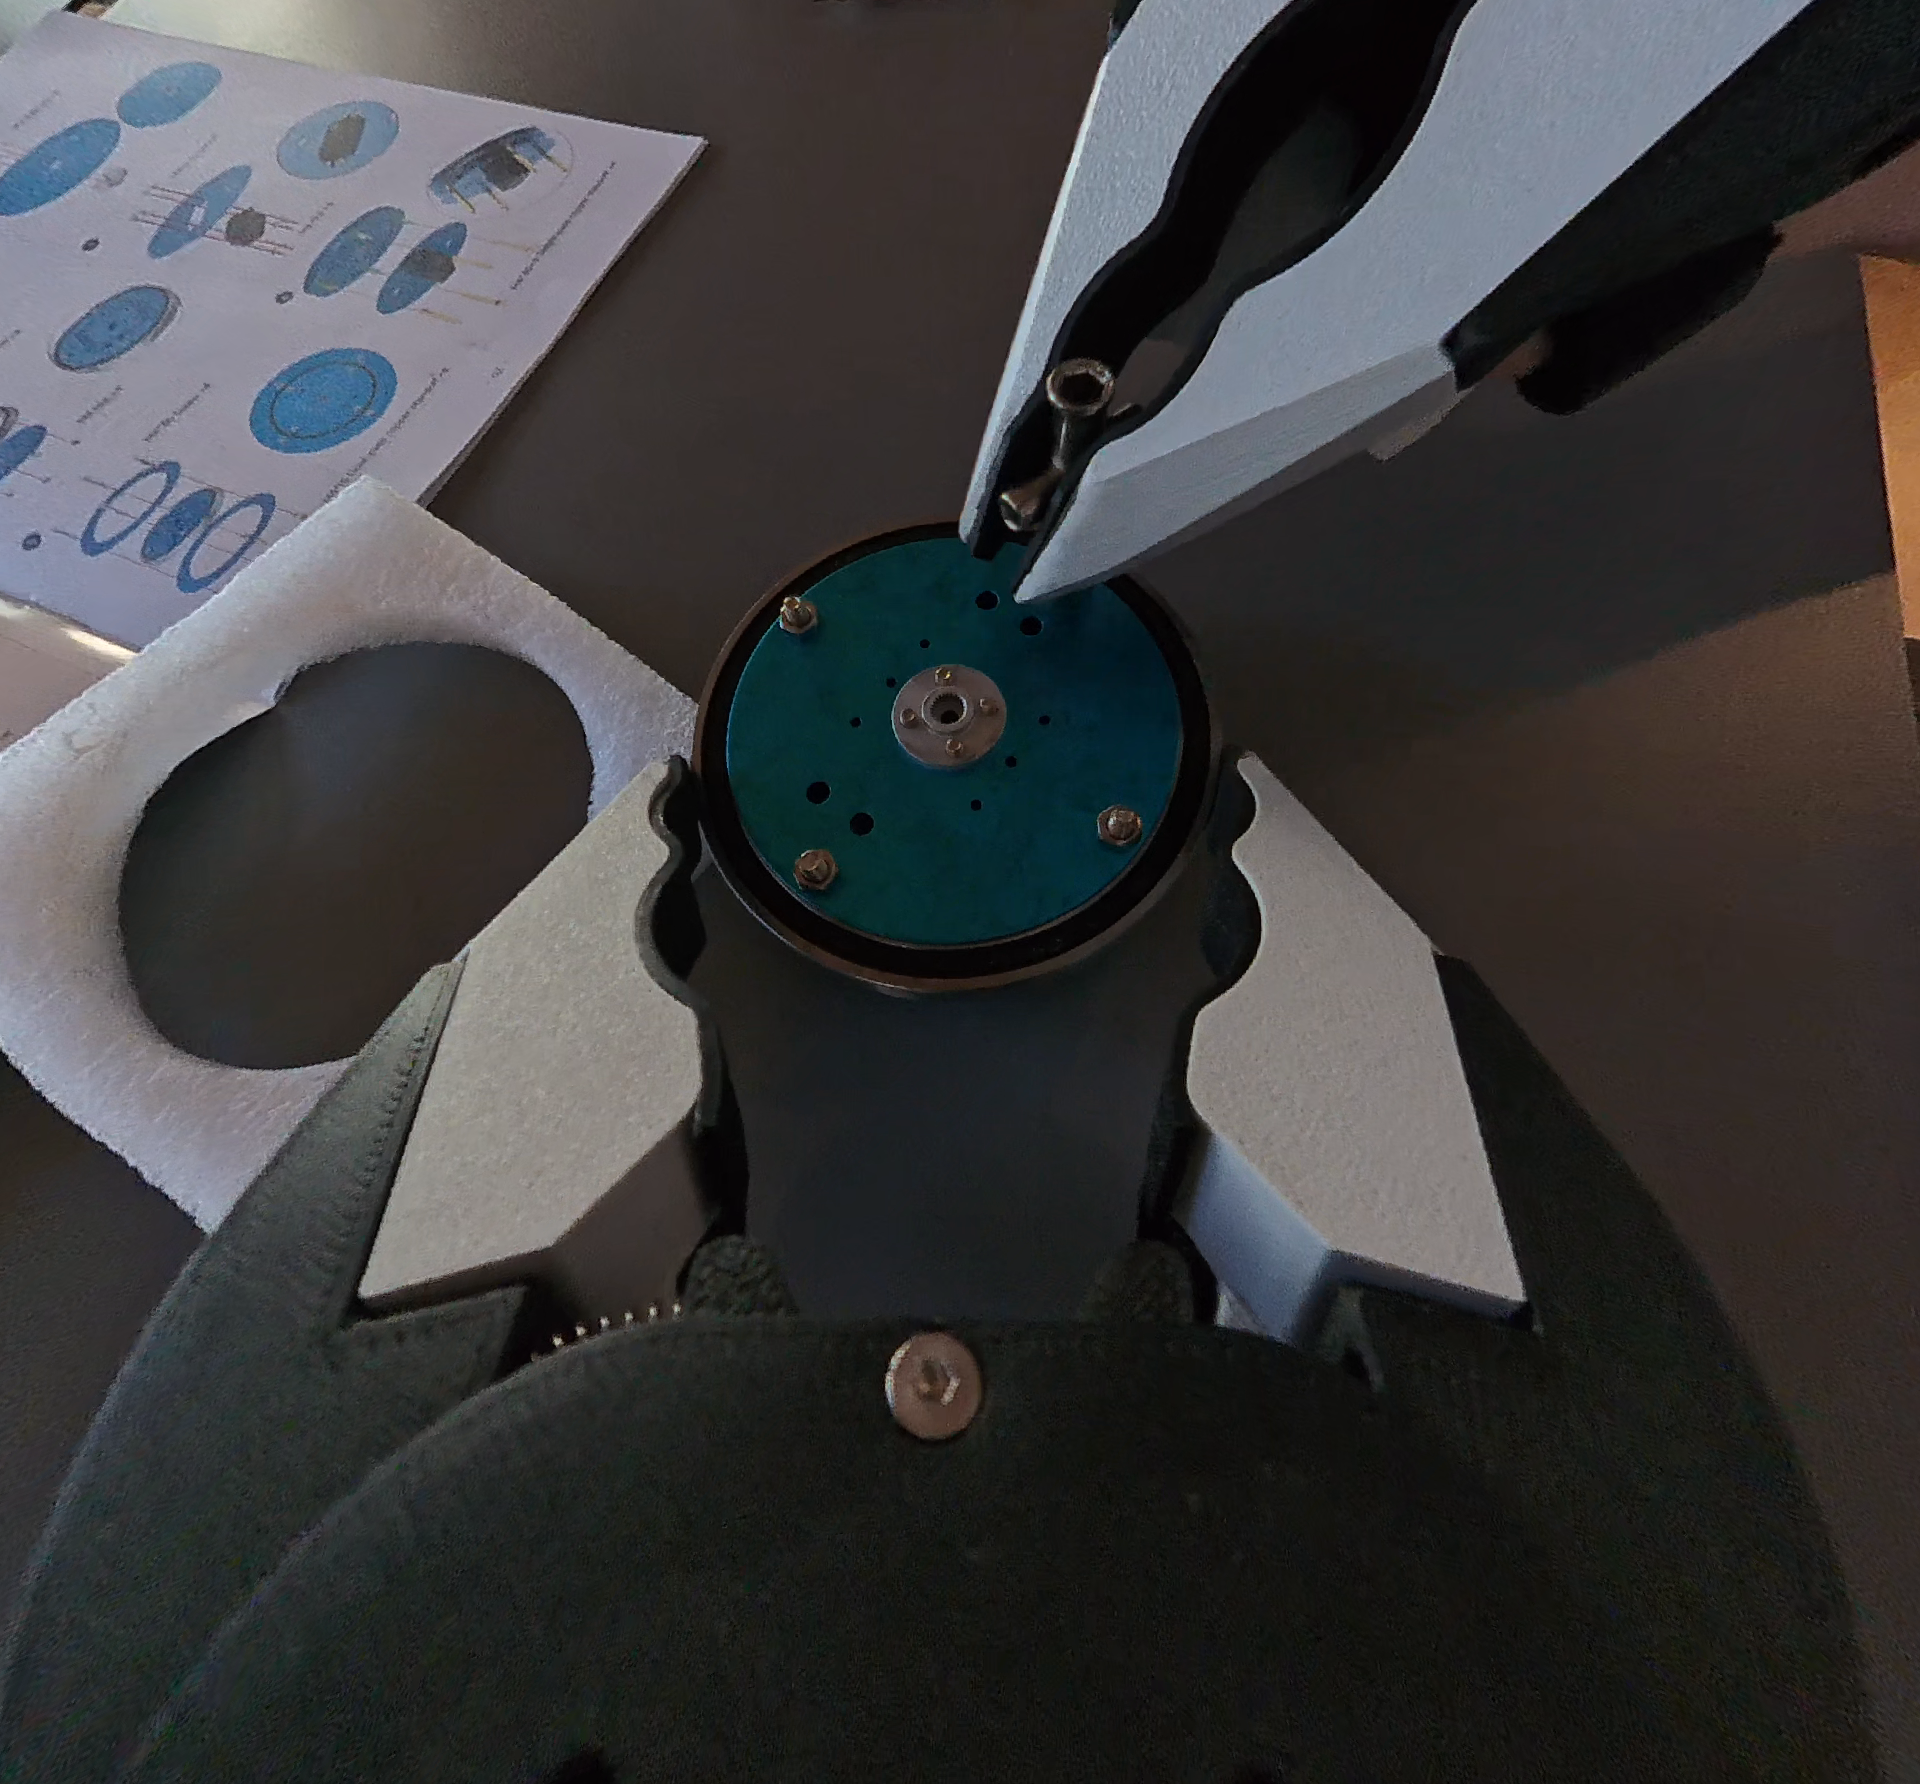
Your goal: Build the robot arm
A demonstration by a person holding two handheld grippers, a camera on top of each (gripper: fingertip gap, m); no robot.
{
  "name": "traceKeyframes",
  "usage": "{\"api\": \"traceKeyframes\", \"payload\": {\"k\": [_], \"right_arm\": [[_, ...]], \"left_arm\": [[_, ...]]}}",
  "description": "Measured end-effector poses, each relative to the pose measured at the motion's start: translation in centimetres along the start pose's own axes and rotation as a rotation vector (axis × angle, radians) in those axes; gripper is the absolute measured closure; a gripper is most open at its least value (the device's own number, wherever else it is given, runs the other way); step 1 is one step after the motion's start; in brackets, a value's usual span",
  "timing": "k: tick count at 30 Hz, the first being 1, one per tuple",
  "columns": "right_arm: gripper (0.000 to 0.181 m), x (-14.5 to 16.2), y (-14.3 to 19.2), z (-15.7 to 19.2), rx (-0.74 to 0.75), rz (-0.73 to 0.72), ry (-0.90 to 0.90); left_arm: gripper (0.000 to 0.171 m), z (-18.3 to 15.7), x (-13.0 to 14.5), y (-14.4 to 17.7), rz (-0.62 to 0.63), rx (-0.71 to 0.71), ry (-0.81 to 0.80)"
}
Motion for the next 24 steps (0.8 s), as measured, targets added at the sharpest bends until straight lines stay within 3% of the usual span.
{"api": "traceKeyframes", "payload": {"k": [8,11,13,17,21,24], "right_arm": [[0.174,0.1,0.1,-0.4,0.093,-0.06,-0.085],[0.174,0.2,0.1,-0.4,0.073,-0.057,-0.079],[0.174,0.2,0.1,-0.4,0.057,-0.042,-0.076],[0.174,0.1,0.0,-0.3,0.066,-0.018,-0.042],[0.173,0.1,0.0,-0.3,0.068,-0.006,-0.046],[0.173,0.1,0.0,-0.3,0.072,-0.004,-0.058]], "left_arm": [[0.07,-0.3,-0.2,-0.4,0.022,-0.051,0.009],[0.066,-0.5,-0.2,0.5,-0.012,0.045,0.011],[0.062,-0.8,-0.6,1.7,-0.034,0.209,-0.033],[0.107,2.4,-1.7,2.9,-0.033,0.351,-0.32],[0.15,4.8,-3.5,1.1,-0.013,0.479,-0.339],[0.159,4.9,-3.4,-0.6,0.004,0.527,-0.374]]}}
Point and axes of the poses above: each gripper's, where its closed fingertips meet, y back along the fingers, x out of its underside, z = x × y across the jaws, the point moved 3 cm from there along y, back along the fingers, and after that the axes turned 6 degrees about -y, right-handed, at the moved point
